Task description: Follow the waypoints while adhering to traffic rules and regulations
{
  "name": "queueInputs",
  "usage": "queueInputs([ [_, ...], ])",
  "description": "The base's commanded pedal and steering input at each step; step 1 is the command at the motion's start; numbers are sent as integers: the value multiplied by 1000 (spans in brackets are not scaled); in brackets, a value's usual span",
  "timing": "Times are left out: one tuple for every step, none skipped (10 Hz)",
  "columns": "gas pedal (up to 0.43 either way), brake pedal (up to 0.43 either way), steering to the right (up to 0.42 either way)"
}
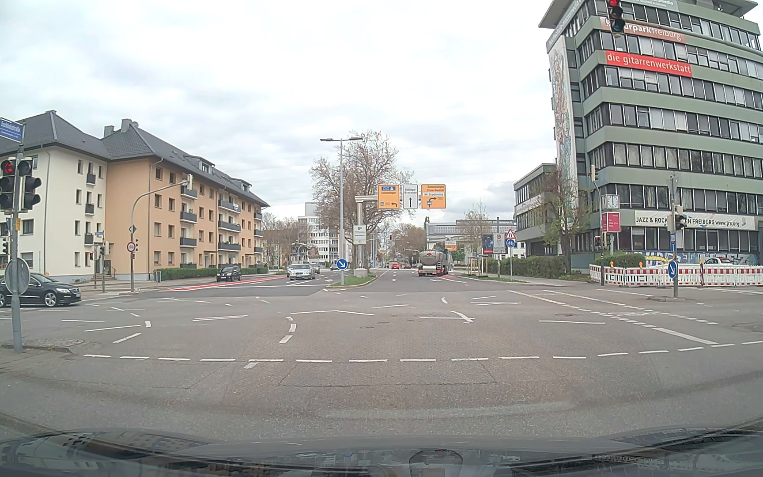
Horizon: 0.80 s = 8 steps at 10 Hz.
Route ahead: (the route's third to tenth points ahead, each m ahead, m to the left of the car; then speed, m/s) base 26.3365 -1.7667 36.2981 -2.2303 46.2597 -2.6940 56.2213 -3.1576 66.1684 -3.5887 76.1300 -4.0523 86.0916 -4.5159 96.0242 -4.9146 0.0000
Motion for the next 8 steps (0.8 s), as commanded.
queueInputs([
  [0,201,-19],
  [0,201,-19],
  [0,201,-19],
  [0,201,-19],
  [0,201,-19],
  [0,201,-19],
  [0,201,-19],
  [0,201,-19],
])
